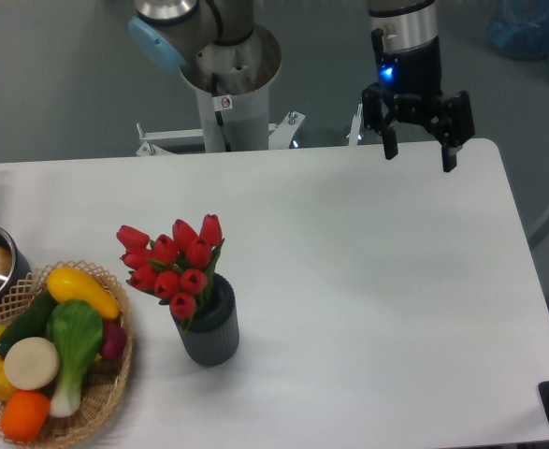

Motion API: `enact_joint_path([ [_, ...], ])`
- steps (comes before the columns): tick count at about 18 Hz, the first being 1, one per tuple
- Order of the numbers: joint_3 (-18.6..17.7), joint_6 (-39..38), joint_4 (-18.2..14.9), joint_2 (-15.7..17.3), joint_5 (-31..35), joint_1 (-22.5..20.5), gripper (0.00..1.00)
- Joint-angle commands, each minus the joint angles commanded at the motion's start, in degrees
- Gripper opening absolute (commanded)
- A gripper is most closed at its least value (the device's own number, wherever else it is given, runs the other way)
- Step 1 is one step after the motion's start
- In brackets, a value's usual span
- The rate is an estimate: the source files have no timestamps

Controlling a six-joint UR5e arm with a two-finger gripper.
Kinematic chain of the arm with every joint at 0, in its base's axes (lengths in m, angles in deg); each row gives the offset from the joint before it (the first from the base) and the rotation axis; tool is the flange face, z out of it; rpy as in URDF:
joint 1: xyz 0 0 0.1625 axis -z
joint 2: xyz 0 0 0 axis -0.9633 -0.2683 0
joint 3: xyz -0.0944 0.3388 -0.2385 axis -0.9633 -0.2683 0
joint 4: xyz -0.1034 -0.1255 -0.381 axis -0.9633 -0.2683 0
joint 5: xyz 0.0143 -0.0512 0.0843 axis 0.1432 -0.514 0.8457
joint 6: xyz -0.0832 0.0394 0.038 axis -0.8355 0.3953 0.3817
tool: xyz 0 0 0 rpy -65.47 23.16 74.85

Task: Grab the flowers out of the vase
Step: 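Move the open gripper toward the red tulips in the vase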

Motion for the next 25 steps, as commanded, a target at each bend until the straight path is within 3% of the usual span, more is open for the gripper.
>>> enact_joint_path([
  [6,-0.7,-0.3,0.2,-0.2,-1.8,0.0,1.00],
  [11,-3.1,-13.9,2.3,-0.3,-10.7,-0.2,1.00],
  [15,-3.0,-17.8,2.5,-1.0,-12.1,0.3,1.00],
  [22,-0.4,-22.0,2.5,-5.9,-15.6,3.9,1.00],
  [25,-0.6,-22.1,3.1,-6.4,-15.2,4.7,1.00],
])
